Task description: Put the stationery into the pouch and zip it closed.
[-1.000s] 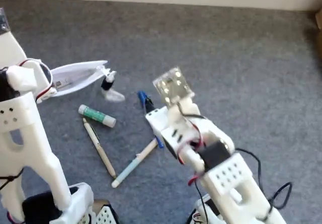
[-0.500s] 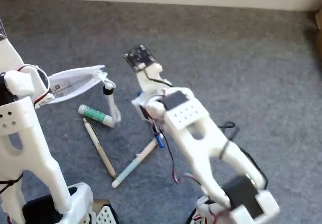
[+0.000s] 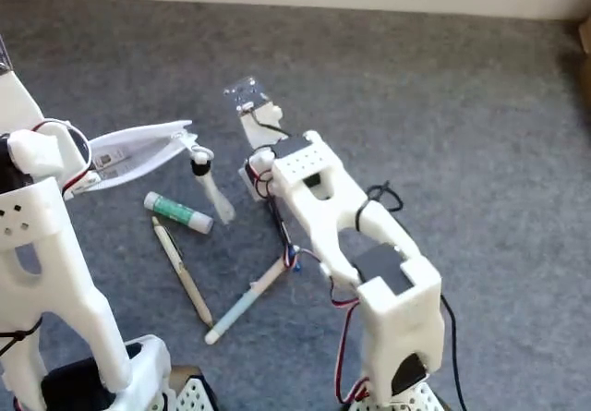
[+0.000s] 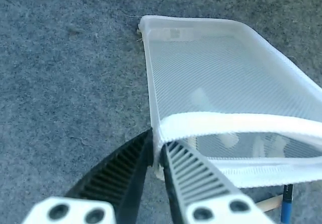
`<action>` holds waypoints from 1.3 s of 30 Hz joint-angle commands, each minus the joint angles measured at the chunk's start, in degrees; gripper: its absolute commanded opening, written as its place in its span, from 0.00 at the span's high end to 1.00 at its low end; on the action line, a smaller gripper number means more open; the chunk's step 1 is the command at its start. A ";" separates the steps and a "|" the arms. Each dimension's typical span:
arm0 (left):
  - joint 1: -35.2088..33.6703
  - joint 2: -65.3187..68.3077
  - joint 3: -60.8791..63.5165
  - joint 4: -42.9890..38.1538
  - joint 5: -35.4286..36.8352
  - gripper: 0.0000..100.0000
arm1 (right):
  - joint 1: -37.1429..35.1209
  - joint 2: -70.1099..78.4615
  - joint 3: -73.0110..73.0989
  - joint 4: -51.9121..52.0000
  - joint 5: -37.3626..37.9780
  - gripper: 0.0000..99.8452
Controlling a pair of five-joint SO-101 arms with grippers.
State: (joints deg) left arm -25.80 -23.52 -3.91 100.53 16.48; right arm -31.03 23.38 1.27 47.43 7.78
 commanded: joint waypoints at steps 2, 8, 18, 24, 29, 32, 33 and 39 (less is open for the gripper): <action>-0.75 -1.98 -0.22 -0.09 -0.62 0.99 | 0.75 1.10 -4.70 0.57 -0.53 0.86; -0.75 -1.98 -0.22 -0.09 -0.62 0.99 | 0.13 1.54 -4.44 1.63 -0.35 0.86; -0.75 -1.98 -0.22 0.00 -0.62 0.99 | -0.40 1.63 -4.35 7.52 -0.18 0.86; -0.75 -1.98 -0.13 0.09 -0.62 0.99 | -0.48 1.71 -4.35 7.25 1.76 0.96; -0.75 -1.98 -0.13 0.18 -0.62 0.99 | -0.57 0.40 -4.62 11.12 3.16 0.96; -0.75 -2.24 0.92 -0.18 -0.62 0.99 | -0.66 -2.59 -4.79 16.48 3.16 0.96; -0.66 -2.24 1.01 -0.18 -0.62 0.99 | -0.66 -3.91 -4.53 17.54 3.16 0.96; -0.48 -2.24 0.84 -0.18 -0.62 0.99 | -0.31 -11.38 -4.09 18.51 3.52 0.96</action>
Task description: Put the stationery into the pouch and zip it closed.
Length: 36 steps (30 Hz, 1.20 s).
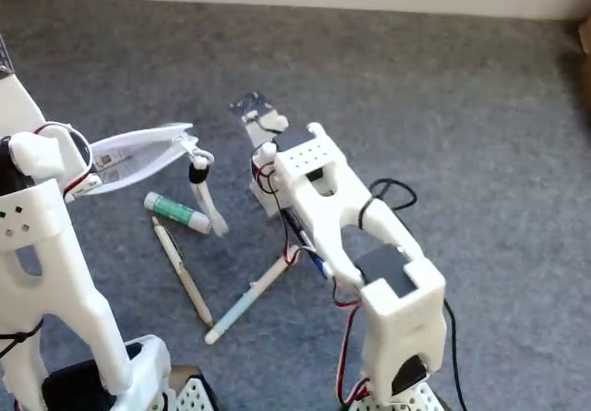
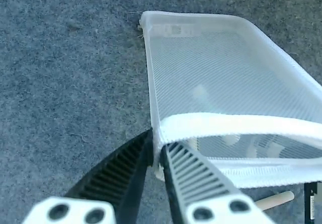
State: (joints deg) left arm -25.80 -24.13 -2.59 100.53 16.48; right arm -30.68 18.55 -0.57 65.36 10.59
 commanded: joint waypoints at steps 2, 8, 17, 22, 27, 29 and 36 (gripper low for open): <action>-0.48 -1.63 -0.48 -0.18 -0.53 0.99 | -0.57 -8.48 -1.19 1.01 0.70 0.96; -0.40 -1.63 -0.57 -0.18 -0.35 0.99 | -0.57 -14.20 5.32 1.36 0.70 0.96; 3.65 -1.63 -0.57 0.00 -0.18 0.99 | 1.89 -23.34 9.01 1.45 0.35 0.96; 7.96 -1.71 -0.57 0.00 -0.09 0.99 | 2.68 -29.67 11.91 2.68 0.26 0.96; 13.49 -1.63 -2.42 -0.18 2.64 0.99 | 2.59 -38.20 15.69 2.59 -1.85 0.96; 14.55 -1.63 -3.91 0.00 3.69 0.99 | 2.59 -41.80 17.10 2.59 -4.92 0.96; 18.68 -1.63 -5.32 0.18 4.48 0.99 | 2.59 -50.51 19.21 2.51 -7.03 0.96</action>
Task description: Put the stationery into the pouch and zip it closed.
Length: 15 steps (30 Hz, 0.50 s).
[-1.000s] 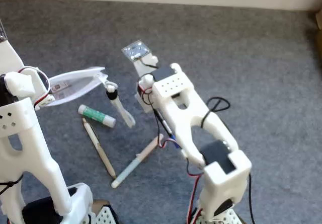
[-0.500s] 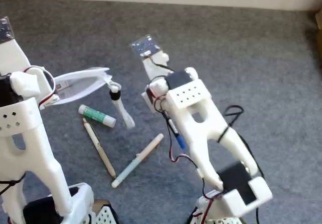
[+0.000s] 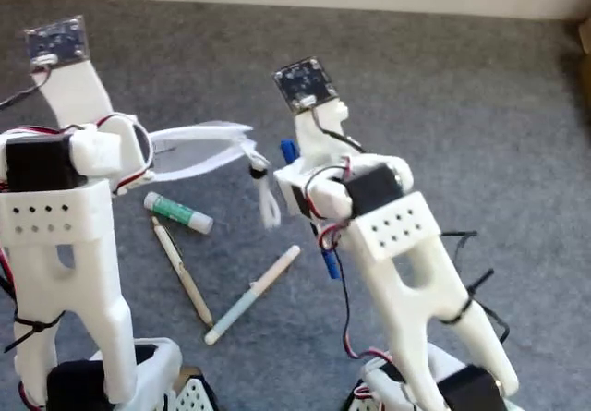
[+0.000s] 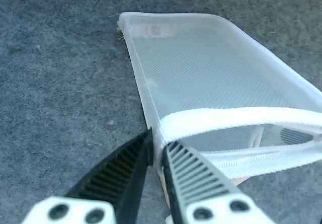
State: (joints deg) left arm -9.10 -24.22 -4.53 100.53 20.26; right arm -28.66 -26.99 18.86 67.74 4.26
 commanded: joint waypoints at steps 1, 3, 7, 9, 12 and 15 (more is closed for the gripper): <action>1.89 -1.54 -3.38 0.18 0.79 0.99 | 0.57 -5.76 -0.13 0.13 -0.79 0.96; 1.63 -1.54 -3.21 0.09 1.85 0.99 | 0.57 -7.43 -0.13 0.13 -2.64 0.96; 1.63 -1.10 -3.21 0.00 2.02 0.99 | 0.48 -11.47 -0.40 0.13 -8.62 0.96; 1.63 -1.10 -3.21 0.00 2.02 0.99 | -0.48 -13.85 -0.48 0.13 -9.49 0.96; 1.63 -1.10 -3.21 -0.09 2.11 0.99 | -3.21 -18.24 -0.13 -1.36 -9.85 0.96; 1.63 -1.10 -3.21 -0.09 2.11 0.99 | -6.90 -22.81 -0.04 -6.37 -9.93 0.96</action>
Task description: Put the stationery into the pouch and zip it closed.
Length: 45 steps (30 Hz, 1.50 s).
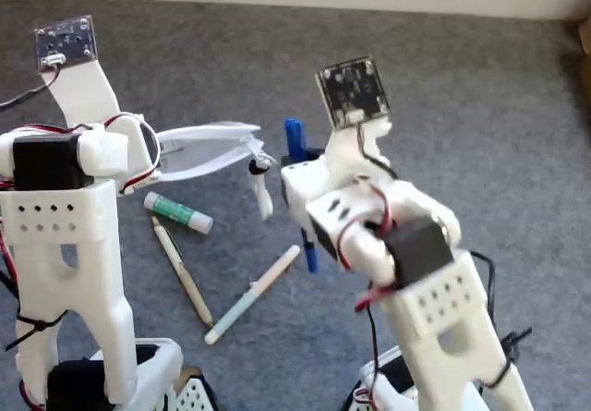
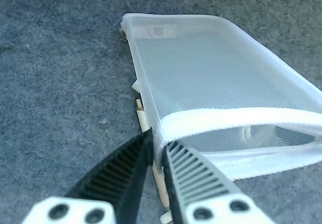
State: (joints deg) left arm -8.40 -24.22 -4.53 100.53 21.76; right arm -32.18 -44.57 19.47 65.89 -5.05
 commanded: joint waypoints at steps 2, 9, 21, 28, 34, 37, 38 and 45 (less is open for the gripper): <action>0.92 -1.10 -3.12 -0.09 0.62 0.99 | -5.67 -7.34 -0.04 -7.87 -0.62 0.96; 0.92 -1.10 -3.12 -0.09 0.62 0.99 | -12.00 -11.65 5.85 -19.65 -0.62 0.96; 0.92 -1.10 -3.12 -0.09 0.62 0.99 | -14.81 -17.01 17.36 -41.89 -0.18 0.96; 0.92 -1.10 -3.12 0.00 0.44 0.99 | -14.46 -17.36 24.48 -57.89 -0.09 0.96; 0.92 -1.10 -3.12 0.09 0.44 0.99 | -12.79 -17.10 28.44 -69.05 -0.09 0.96; 0.92 -1.10 -3.12 0.09 0.44 0.99 | -10.07 -17.01 30.64 -75.38 -0.09 0.96; 0.92 -1.10 -3.12 0.00 0.44 0.99 | -9.36 -17.01 31.43 -77.14 -0.09 0.96; 0.92 -1.10 -3.12 0.00 0.44 0.99 | -8.57 -16.48 36.88 -84.62 -0.09 1.00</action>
State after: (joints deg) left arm -8.40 -24.22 -4.53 100.53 21.76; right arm -41.76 -60.22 56.22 -15.08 -5.05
